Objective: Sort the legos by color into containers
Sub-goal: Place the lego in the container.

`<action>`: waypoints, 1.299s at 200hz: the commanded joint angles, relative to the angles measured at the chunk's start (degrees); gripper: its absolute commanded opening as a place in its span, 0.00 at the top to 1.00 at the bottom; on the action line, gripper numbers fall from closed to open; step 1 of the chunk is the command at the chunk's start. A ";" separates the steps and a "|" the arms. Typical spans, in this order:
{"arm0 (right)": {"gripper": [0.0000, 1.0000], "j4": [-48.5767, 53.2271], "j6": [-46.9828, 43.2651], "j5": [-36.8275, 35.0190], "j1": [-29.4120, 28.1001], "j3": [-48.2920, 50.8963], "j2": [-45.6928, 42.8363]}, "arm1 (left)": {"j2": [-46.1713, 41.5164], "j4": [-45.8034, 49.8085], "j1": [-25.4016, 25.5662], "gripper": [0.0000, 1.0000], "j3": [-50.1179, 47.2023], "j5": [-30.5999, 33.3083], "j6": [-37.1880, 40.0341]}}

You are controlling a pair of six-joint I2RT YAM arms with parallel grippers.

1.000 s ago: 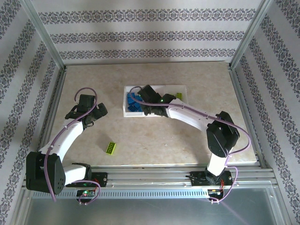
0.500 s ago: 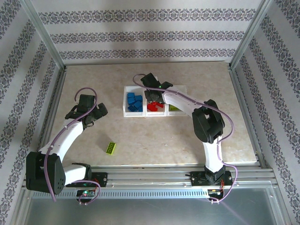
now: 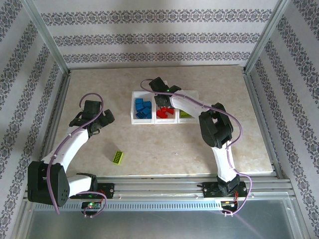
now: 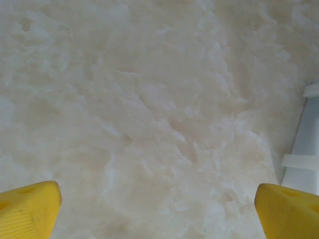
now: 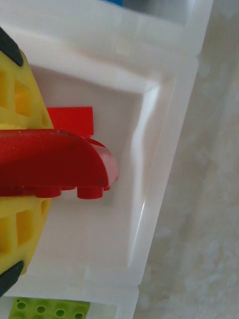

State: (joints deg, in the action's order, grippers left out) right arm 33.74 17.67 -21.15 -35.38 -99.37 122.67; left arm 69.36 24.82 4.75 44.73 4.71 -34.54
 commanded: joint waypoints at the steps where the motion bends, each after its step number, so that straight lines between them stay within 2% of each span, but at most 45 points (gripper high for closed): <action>1: 0.66 1.16 -0.96 -1.96 0.26 -1.53 0.53 | -0.92 -0.04 -0.62 0.00 0.79 0.30 1.15; 44: 0.57 0.81 -1.51 -1.97 0.05 -0.85 -1.89 | -0.89 -0.12 -0.62 0.00 1.13 0.56 1.02; 82: 0.56 0.63 -1.84 -1.95 -0.81 -0.05 -5.04 | -0.50 -0.04 -0.62 0.00 1.43 0.72 1.15; 125: 0.52 -0.99 -2.77 -1.34 -4.43 3.73 -10.74 | -0.52 0.71 -0.62 0.00 1.93 1.86 1.67; 164: 0.44 -1.78 -1.58 -0.40 -10.15 9.73 -16.27 | -0.42 1.85 -1.05 0.00 2.08 2.67 1.95; 198: 0.37 -1.48 2.42 3.38 -16.72 13.46 -18.54 | -0.23 2.81 -3.83 0.00 2.25 1.65 2.02; 260: 0.20 -0.30 10.26 7.38 -28.24 12.29 -14.11 | 0.56 3.75 -9.95 0.00 1.95 0.21 1.96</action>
State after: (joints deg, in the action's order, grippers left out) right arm 32.23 23.59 -16.21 -60.53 -85.76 105.69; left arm 69.49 26.57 -2.50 45.39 5.78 -33.23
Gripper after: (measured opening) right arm 0.763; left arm 0.996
